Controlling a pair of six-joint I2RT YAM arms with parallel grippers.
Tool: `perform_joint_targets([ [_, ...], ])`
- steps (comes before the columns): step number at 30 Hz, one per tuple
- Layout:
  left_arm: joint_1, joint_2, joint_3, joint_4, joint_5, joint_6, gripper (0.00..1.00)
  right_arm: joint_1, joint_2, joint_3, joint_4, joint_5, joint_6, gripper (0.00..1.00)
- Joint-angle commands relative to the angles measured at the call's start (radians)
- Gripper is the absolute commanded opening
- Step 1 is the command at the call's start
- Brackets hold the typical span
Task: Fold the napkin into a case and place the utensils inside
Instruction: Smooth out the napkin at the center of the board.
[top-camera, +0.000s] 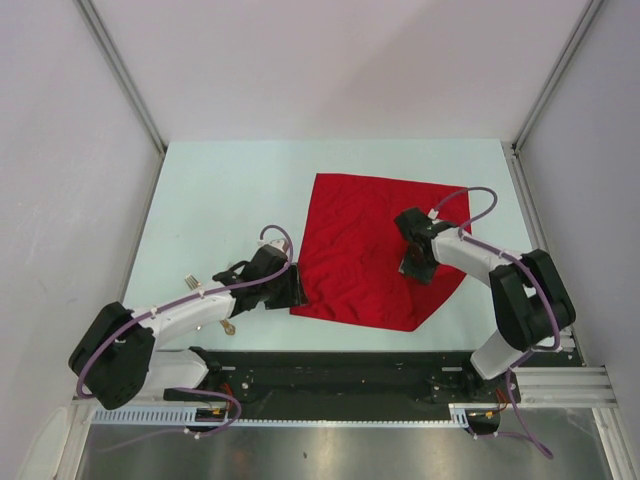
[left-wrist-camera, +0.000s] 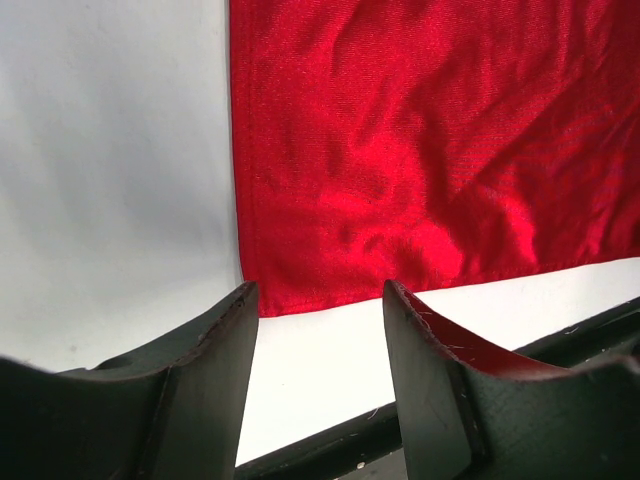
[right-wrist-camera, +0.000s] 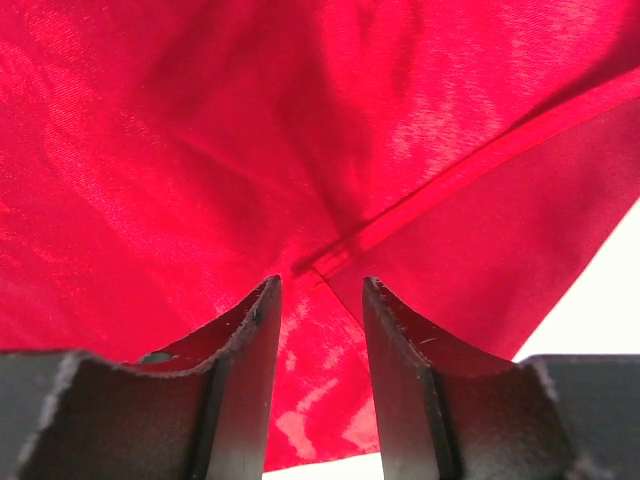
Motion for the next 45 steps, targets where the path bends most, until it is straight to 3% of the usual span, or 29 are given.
perform_joint_targets([
  [1,-0.002,-0.009,-0.004,0.021,0.011,0.022,0.58,0.023,0.028,0.049,0.003,0.059,0.011,0.40],
  [9,-0.002,-0.003,-0.001,0.019,0.008,0.028,0.58,0.058,0.079,0.059,-0.019,0.091,0.035,0.36],
  [14,-0.002,0.001,0.001,0.019,0.006,0.032,0.58,0.061,0.082,0.045,-0.014,0.096,0.046,0.27],
  [18,-0.002,0.008,0.004,0.016,0.003,0.035,0.57,0.063,0.060,0.054,-0.054,0.114,0.058,0.19],
  [22,-0.001,0.009,0.007,0.013,0.002,0.039,0.58,0.063,-0.025,0.029,-0.106,0.139,0.090,0.01],
  [30,-0.001,0.023,0.010,0.005,0.002,0.040,0.58,0.028,-0.333,-0.165,-0.299,0.234,0.268,0.00],
  [36,-0.001,0.027,0.031,-0.062,-0.012,0.037,0.71,-0.081,-0.579,-0.265,-0.478,0.285,0.444,0.00],
  [43,-0.001,0.026,0.024,-0.067,0.006,0.023,0.71,-0.195,-0.759,-0.314,-0.473,0.288,0.454,0.00],
  [45,-0.001,0.031,0.024,-0.070,0.015,0.022,0.71,-0.210,-0.766,-0.297,-0.499,0.309,0.463,0.06],
])
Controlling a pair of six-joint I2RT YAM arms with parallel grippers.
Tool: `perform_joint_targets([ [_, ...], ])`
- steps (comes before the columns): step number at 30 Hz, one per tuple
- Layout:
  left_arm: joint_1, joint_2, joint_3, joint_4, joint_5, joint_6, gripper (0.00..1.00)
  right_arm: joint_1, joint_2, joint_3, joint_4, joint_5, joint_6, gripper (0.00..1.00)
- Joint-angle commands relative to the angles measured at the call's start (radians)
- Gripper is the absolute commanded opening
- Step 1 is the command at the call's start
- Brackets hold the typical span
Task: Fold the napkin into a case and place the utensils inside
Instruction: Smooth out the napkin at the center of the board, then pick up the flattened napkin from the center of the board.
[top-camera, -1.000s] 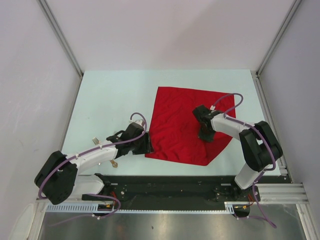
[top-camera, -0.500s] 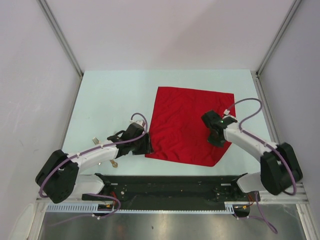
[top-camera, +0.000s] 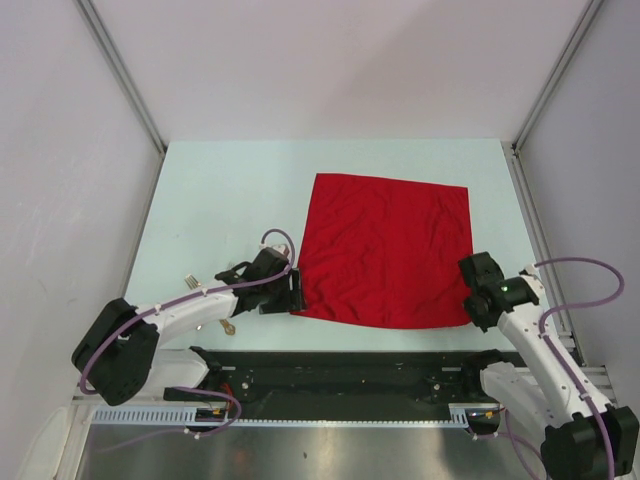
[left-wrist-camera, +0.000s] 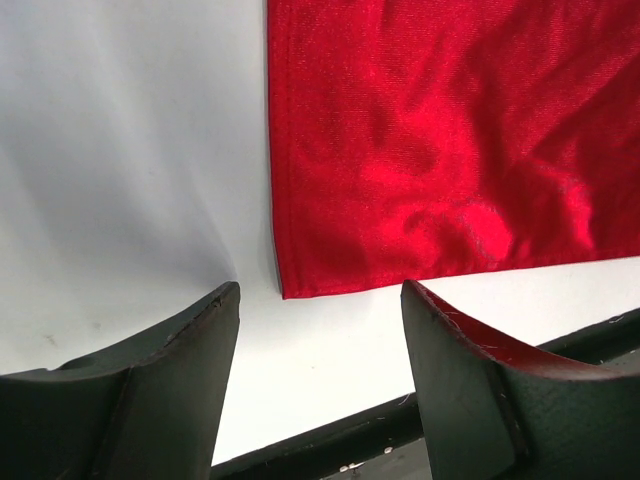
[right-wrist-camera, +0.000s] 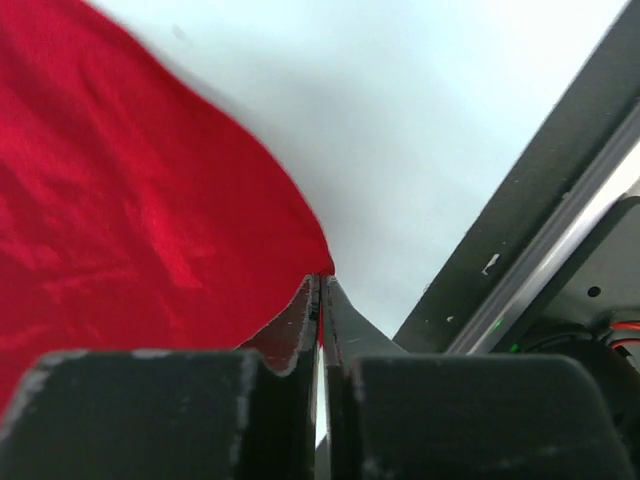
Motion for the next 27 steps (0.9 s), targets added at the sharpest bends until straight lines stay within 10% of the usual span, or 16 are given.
perform_joint_targets([
  [1,-0.002,0.002,0.023,-0.012,0.021,-0.003,0.71,-0.030,-0.025,0.026,-0.065,0.113,0.077,0.18],
  [7,-0.002,0.001,0.022,-0.012,0.047,-0.014,0.74,-0.033,-0.036,0.054,-0.123,0.112,0.115,0.60],
  [13,-0.002,0.005,0.032,-0.005,0.059,0.004,0.67,-0.035,-0.007,0.028,0.122,0.015,-0.109,0.57],
  [27,-0.019,0.090,0.022,-0.014,0.022,-0.083,0.54,-0.038,0.078,0.033,-0.005,0.093,0.083,0.53],
])
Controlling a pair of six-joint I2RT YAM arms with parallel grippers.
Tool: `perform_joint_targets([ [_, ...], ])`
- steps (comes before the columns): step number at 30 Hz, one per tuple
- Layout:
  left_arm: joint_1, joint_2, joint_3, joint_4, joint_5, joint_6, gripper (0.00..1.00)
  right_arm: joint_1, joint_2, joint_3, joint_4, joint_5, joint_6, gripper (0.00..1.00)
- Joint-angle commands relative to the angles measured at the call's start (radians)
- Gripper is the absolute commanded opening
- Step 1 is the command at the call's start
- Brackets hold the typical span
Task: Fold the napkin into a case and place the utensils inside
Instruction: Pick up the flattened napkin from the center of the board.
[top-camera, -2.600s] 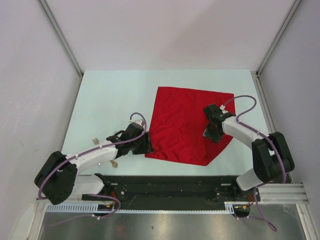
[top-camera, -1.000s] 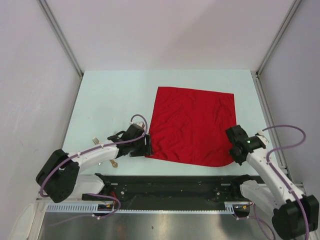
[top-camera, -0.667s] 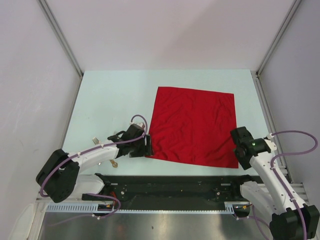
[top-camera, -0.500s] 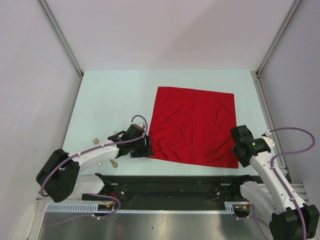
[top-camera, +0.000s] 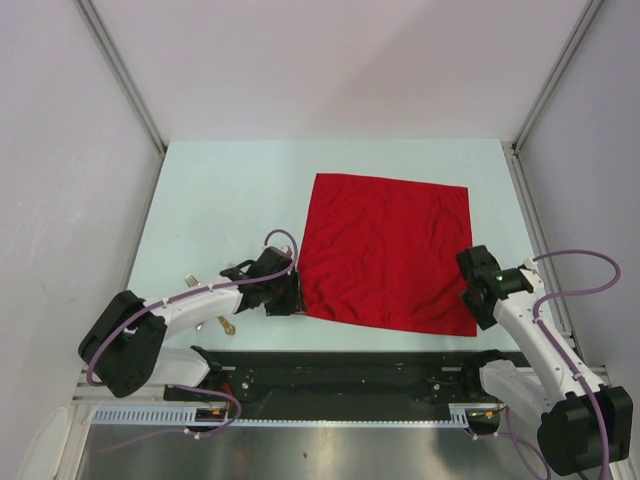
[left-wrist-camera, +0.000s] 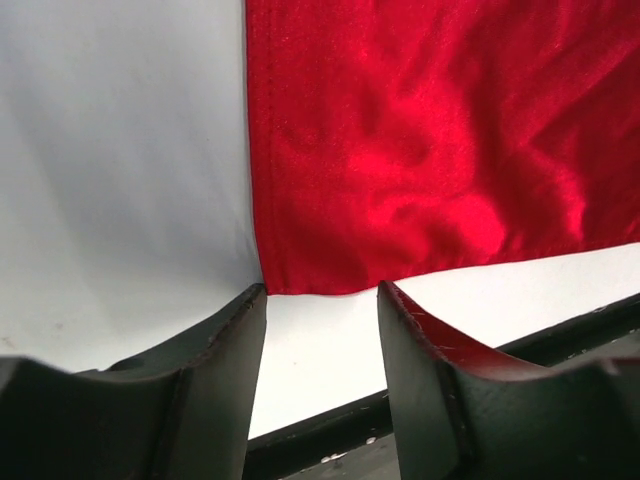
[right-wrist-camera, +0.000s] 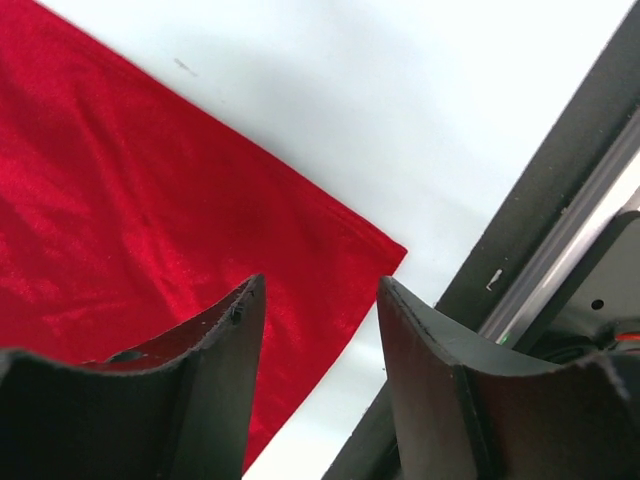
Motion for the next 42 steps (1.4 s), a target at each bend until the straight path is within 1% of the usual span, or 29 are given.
perform_joint_targets([
  [1,-0.015,0.045,-0.002,0.006,-0.022,-0.053,0.53,-0.006,0.018,0.010,-0.049,0.059,0.097,0.53],
  [4,-0.016,0.065,-0.015,0.029,-0.043,-0.058,0.47,-0.023,0.042,-0.004,-0.038,0.054,0.086,0.54],
  [7,-0.016,0.068,-0.006,0.039,-0.066,-0.050,0.37,-0.037,0.047,-0.015,-0.012,0.031,0.051,0.56],
  [8,-0.016,0.064,-0.005,0.040,-0.076,-0.044,0.29,-0.038,0.044,-0.018,-0.004,0.013,0.037,0.57],
  [10,-0.016,0.027,-0.014,0.057,-0.076,-0.032,0.24,-0.040,0.038,-0.016,0.011,0.004,0.007,0.58],
  [12,-0.016,-0.010,-0.017,0.074,-0.076,-0.007,0.16,-0.048,0.036,-0.012,0.005,0.001,-0.003,0.60],
  [13,-0.016,-0.021,-0.017,0.083,-0.076,0.002,0.06,-0.057,0.042,-0.010,0.005,-0.004,-0.023,0.61],
  [14,-0.016,-0.033,-0.017,0.086,-0.076,0.011,0.01,-0.083,0.053,-0.010,0.008,-0.027,-0.032,0.63],
  [17,-0.020,-0.071,-0.020,0.100,-0.076,0.023,0.00,-0.104,0.079,-0.013,0.020,-0.080,-0.058,0.63],
  [18,-0.018,-0.076,-0.017,0.098,-0.120,0.023,0.00,-0.103,0.082,-0.018,0.028,-0.091,-0.058,0.62],
  [19,-0.018,-0.088,-0.012,0.092,-0.129,0.025,0.00,-0.103,0.087,-0.024,0.032,-0.103,-0.058,0.62],
  [23,-0.020,-0.099,0.009,0.083,-0.177,0.036,0.00,-0.101,0.104,-0.033,0.060,-0.174,-0.087,0.56],
  [25,-0.018,-0.094,0.027,0.085,-0.191,0.036,0.00,-0.101,0.142,-0.027,0.059,-0.177,-0.101,0.55],
  [27,-0.018,-0.078,0.037,0.091,-0.192,0.034,0.00,-0.101,0.185,-0.024,0.051,-0.183,-0.109,0.54],
  [30,-0.018,-0.052,0.057,0.105,-0.180,0.028,0.00,-0.095,0.203,-0.032,0.058,-0.212,-0.115,0.54],
  [34,-0.020,-0.038,0.070,0.103,-0.171,0.028,0.00,-0.066,0.208,-0.042,0.065,-0.216,-0.090,0.47],
  [39,-0.020,-0.051,0.070,0.092,-0.182,0.037,0.00,-0.063,0.216,-0.077,0.115,-0.232,-0.087,0.44],
  [42,-0.018,-0.056,0.064,0.092,-0.178,0.034,0.00,-0.055,0.216,-0.108,0.144,-0.245,-0.050,0.41],
])
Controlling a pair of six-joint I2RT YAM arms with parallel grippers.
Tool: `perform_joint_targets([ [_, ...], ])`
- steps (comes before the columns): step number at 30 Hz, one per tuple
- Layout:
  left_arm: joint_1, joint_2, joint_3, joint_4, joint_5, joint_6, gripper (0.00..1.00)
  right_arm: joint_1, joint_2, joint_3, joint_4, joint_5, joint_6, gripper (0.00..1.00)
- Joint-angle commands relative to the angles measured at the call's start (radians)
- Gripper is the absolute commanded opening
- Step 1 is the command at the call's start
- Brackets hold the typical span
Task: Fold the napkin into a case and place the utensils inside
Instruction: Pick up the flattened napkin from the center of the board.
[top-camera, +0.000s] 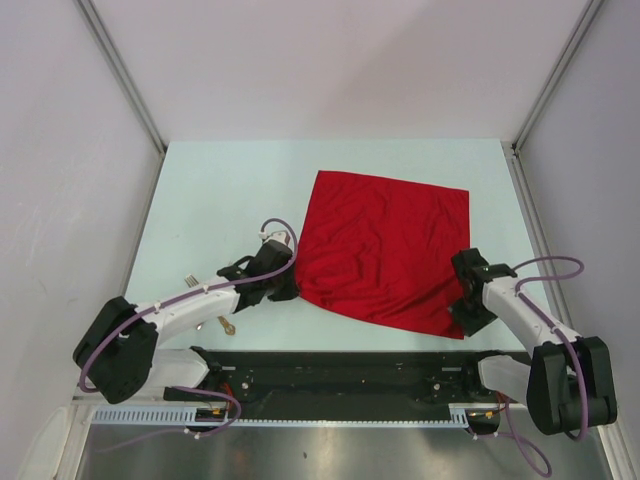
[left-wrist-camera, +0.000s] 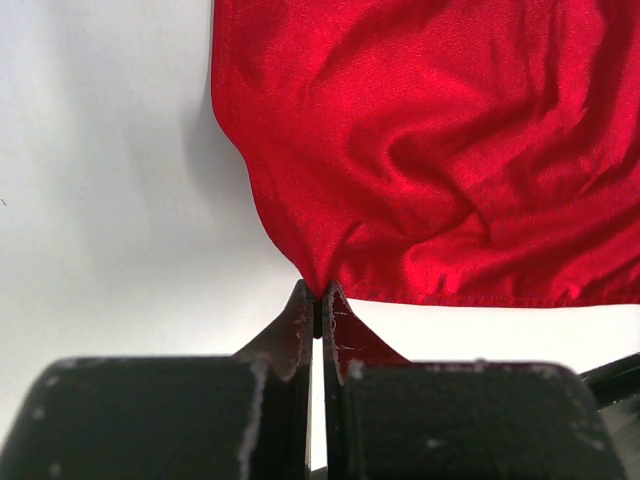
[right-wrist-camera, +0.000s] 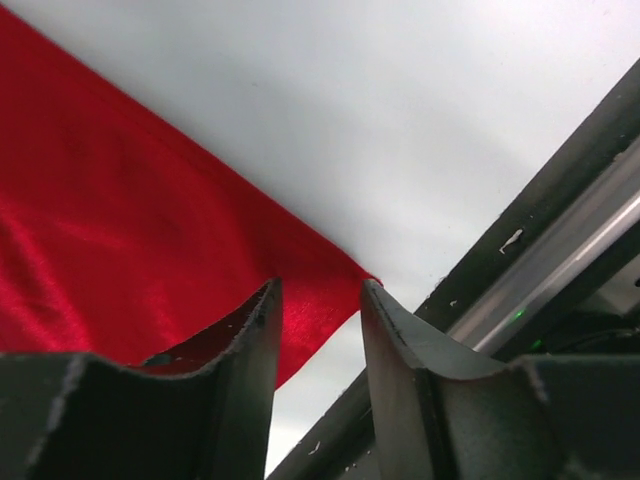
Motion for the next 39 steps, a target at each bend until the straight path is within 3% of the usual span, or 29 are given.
perform_joint_targets([
  [1,-0.005,-0.016,0.031,0.008,-0.017,0.016,0.00,0.009,0.001,-0.044,0.040,-0.003,0.059,0.39],
  [6,-0.005,-0.023,0.032,-0.003,-0.020,0.020,0.00,0.007,-0.022,-0.098,0.072,0.008,0.103,0.37],
  [14,-0.005,-0.032,0.029,-0.018,-0.016,0.020,0.00,0.027,-0.016,-0.095,0.087,0.010,0.102,0.43],
  [17,-0.006,-0.036,0.028,-0.015,-0.013,0.020,0.00,0.030,-0.034,-0.096,0.098,0.013,0.113,0.28],
  [18,-0.006,-0.036,0.028,-0.017,-0.011,0.022,0.00,0.035,-0.049,-0.098,0.106,0.019,0.108,0.15],
  [21,-0.005,-0.044,0.026,-0.017,-0.002,0.023,0.00,0.042,-0.085,-0.110,0.132,0.024,0.102,0.00],
  [29,-0.005,-0.110,0.003,-0.023,0.021,0.051,0.00,0.058,-0.217,-0.023,0.066,0.050,0.039,0.00],
  [39,-0.009,-0.340,-0.092,-0.035,0.073,0.034,0.00,0.107,-0.399,0.055,-0.103,0.070,0.016,0.00],
])
